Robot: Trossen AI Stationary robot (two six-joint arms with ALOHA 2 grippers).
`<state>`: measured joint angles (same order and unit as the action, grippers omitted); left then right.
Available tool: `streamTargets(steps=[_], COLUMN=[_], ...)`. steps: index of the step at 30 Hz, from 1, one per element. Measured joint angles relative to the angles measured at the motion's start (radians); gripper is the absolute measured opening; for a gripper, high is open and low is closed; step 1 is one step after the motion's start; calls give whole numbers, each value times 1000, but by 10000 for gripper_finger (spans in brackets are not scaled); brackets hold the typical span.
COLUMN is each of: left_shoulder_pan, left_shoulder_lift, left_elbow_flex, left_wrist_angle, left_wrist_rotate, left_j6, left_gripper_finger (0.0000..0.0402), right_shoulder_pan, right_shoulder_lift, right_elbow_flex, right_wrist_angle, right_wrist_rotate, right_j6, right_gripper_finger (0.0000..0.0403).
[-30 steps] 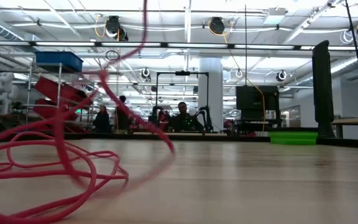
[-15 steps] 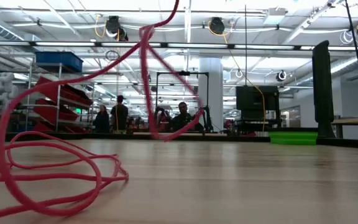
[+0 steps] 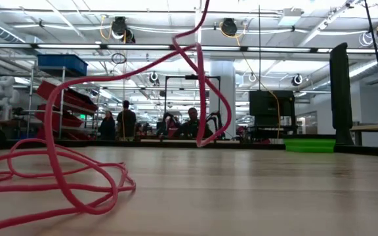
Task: Coil cords
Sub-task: Coil the red wire on the black spool
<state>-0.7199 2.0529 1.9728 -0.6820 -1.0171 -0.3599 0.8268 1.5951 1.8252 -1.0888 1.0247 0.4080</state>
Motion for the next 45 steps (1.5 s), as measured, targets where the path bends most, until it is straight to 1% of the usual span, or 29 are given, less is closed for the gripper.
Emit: streamTargets(steps=[7, 13, 25, 31, 37, 42, 45], left_shoulder_pan=[32, 56, 65, 57, 44, 48, 53], left_shoulder_lift=[13, 52, 53, 50, 38, 38, 38], left_elbow_flex=[0, 0, 0, 0, 0, 0, 0], left_wrist_angle=[-9, -11, -14, -70, -76, -137, -166], left_wrist_rotate=[50, 49, 43, 40, 40, 41, 44], left_j6=[-103, -106, -106, -108, -133, -228, -260], left_gripper_finger=[112, 112, 112, 112, 112, 112, 112], right_shoulder_pan=[0, 0, 0, 0, 0, 0, 0], right_shoulder_lift=[0, 0, 0, 0, 0, 0, 0], right_elbow_flex=[0, 0, 0, 0, 0, 0, 0], right_wrist_angle=[2, 6, 4, 3, -1, -1, -1], right_wrist_rotate=[0, 0, -1, -3, -4, -4, -4], right_j6=[0, 2, 0, 0, 0, 0, 0], right_gripper_finger=[0, 0, 0, 0, 0, 0, 0])
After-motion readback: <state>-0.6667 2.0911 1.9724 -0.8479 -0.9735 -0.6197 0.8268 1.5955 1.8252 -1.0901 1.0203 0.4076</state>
